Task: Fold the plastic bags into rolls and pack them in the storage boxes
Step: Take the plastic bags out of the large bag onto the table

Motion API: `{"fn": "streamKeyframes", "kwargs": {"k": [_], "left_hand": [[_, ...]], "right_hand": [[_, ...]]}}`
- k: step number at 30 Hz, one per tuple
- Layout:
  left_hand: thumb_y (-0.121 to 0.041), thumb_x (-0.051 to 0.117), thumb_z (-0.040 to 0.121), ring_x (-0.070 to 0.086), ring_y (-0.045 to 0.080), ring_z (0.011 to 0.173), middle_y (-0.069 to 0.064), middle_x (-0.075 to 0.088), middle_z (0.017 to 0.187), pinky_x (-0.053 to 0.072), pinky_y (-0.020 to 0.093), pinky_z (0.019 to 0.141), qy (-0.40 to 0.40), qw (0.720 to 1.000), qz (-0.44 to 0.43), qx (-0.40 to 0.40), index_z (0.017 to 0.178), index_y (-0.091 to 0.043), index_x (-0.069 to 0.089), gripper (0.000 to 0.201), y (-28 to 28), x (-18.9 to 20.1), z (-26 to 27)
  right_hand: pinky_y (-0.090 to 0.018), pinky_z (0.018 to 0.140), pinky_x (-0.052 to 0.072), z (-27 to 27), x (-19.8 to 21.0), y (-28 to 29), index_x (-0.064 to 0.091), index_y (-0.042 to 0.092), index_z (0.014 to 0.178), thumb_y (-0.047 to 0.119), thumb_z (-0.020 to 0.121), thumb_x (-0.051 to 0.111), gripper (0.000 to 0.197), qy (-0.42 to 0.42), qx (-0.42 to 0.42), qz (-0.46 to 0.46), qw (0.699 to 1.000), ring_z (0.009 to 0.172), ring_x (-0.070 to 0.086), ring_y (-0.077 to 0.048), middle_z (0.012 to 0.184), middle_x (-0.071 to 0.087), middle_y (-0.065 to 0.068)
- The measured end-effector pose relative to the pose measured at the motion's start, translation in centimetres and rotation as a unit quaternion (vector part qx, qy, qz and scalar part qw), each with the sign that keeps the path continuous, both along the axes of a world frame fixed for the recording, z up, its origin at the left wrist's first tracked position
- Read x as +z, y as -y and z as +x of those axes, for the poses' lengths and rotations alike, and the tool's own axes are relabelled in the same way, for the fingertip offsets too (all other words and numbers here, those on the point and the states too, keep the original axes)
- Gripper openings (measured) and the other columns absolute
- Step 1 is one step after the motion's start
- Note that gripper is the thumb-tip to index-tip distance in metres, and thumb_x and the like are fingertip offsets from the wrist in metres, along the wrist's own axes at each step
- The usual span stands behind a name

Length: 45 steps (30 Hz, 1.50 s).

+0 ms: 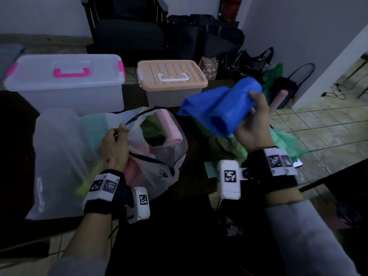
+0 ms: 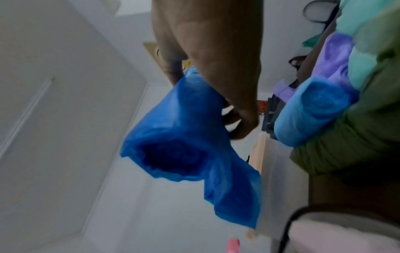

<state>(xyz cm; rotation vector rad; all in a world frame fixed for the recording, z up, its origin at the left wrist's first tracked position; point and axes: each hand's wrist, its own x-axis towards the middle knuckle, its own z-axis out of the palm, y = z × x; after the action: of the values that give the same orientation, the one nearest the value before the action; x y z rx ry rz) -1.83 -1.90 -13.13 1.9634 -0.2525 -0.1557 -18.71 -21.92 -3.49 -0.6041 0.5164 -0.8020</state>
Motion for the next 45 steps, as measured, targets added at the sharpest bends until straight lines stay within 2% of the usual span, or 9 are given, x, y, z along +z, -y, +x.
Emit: {"fn": "streamKeyframes", "kwargs": {"k": [5, 10, 19, 26, 31, 34, 38, 43, 45], "left_hand": [[-0.037, 0.038, 0.099, 0.049, 0.021, 0.086, 0.019, 0.062, 0.103, 0.032, 0.028, 0.073, 0.001, 1.000, -0.006, -0.001, 0.103, -0.002, 0.063, 0.043, 0.0, -0.2, 0.0], [-0.037, 0.037, 0.100, 0.048, 0.020, 0.087, 0.018, 0.061, 0.107, 0.031, 0.027, 0.072, 0.005, 1.000, 0.005, -0.002, 0.107, -0.002, 0.062, 0.044, -0.1, 0.1, -0.2], [-0.038, 0.036, 0.100, 0.055, 0.030, 0.103, 0.017, 0.062, 0.113, 0.034, 0.028, 0.079, -0.004, 1.000, 0.000, -0.007, 0.109, -0.007, 0.063, 0.043, -0.1, 0.1, -0.1], [-0.039, 0.038, 0.099, 0.057, 0.031, 0.100, 0.017, 0.063, 0.107, 0.042, 0.035, 0.084, -0.009, 1.000, -0.011, 0.002, 0.103, -0.008, 0.064, 0.041, 0.0, 0.0, -0.1], [-0.036, 0.036, 0.100, 0.051, 0.023, 0.091, 0.015, 0.061, 0.107, 0.032, 0.026, 0.075, -0.009, 1.000, -0.003, 0.000, 0.107, -0.005, 0.063, 0.042, -0.1, 0.5, -0.4], [-0.036, 0.036, 0.100, 0.051, 0.024, 0.089, 0.019, 0.062, 0.107, 0.032, 0.026, 0.073, -0.007, 1.000, 0.005, 0.003, 0.106, -0.003, 0.063, 0.043, 0.0, 0.5, -0.3], [-0.035, 0.036, 0.100, 0.048, 0.019, 0.086, 0.019, 0.063, 0.106, 0.031, 0.025, 0.072, 0.004, 1.000, 0.014, 0.008, 0.106, -0.002, 0.063, 0.043, 0.2, 0.4, -0.3], [-0.034, 0.036, 0.101, 0.045, 0.018, 0.083, 0.011, 0.057, 0.094, 0.023, 0.020, 0.061, 0.020, 0.999, 0.024, 0.017, 0.103, 0.000, 0.061, 0.042, 0.2, 0.2, -0.4], [-0.033, 0.036, 0.101, 0.045, 0.018, 0.082, 0.007, 0.053, 0.090, 0.022, 0.019, 0.058, 0.021, 0.999, 0.022, 0.014, 0.103, 0.001, 0.060, 0.042, 0.4, 0.2, -0.6]], "right_hand": [[-0.034, 0.085, 0.052, -3.0, -2.0, 4.0, 0.058, 0.004, 0.102, 0.025, 0.085, 0.061, 0.027, -0.264, -0.075, -0.128, 0.953, 0.093, 0.063, -0.023, 0.101, 0.065, -0.012], [-0.028, 0.072, 0.035, -4.4, -4.3, 5.2, 0.054, 0.000, 0.122, 0.017, 0.079, 0.070, 0.049, -0.563, -0.101, -0.461, 0.678, 0.096, 0.057, -0.029, 0.105, 0.060, -0.018], [-0.049, 0.089, 0.040, -2.6, -6.8, 5.1, 0.026, 0.019, 0.146, 0.018, 0.089, 0.057, 0.065, -0.735, 0.002, -0.516, 0.440, 0.115, 0.048, -0.041, 0.137, 0.032, -0.019], [-0.053, 0.108, 0.018, -2.4, -7.8, 4.6, 0.014, 0.011, 0.149, 0.054, 0.097, 0.025, 0.069, -0.741, 0.036, -0.486, 0.462, 0.137, 0.020, -0.035, 0.147, 0.024, -0.019], [-0.052, 0.110, 0.014, -1.3, -6.3, 3.8, 0.024, 0.007, 0.146, 0.051, 0.098, 0.026, 0.065, -0.704, -0.009, -0.525, 0.478, 0.138, 0.018, -0.036, 0.146, 0.028, -0.019], [-0.040, 0.095, 0.034, 1.0, -5.1, 2.2, 0.053, 0.002, 0.127, 0.039, 0.096, 0.032, 0.053, -0.546, -0.088, -0.588, 0.590, 0.115, 0.048, -0.036, 0.123, 0.055, -0.022], [-0.034, 0.086, 0.045, 5.1, -5.6, -1.0, 0.066, 0.005, 0.107, 0.015, 0.096, 0.045, 0.026, -0.454, 0.079, -0.452, 0.764, 0.086, 0.057, -0.018, 0.092, 0.066, -0.006], [-0.027, 0.083, 0.040, 9.5, -8.0, -2.9, 0.064, 0.002, 0.102, 0.020, 0.091, 0.045, 0.029, -0.494, 0.178, -0.468, 0.711, 0.097, 0.056, -0.025, 0.103, 0.064, -0.014], [-0.028, 0.077, 0.041, 10.5, -8.6, -2.7, 0.063, 0.002, 0.088, 0.016, 0.093, 0.046, 0.023, -0.520, 0.217, -0.455, 0.689, 0.084, 0.054, -0.024, 0.086, 0.060, -0.010]]}}
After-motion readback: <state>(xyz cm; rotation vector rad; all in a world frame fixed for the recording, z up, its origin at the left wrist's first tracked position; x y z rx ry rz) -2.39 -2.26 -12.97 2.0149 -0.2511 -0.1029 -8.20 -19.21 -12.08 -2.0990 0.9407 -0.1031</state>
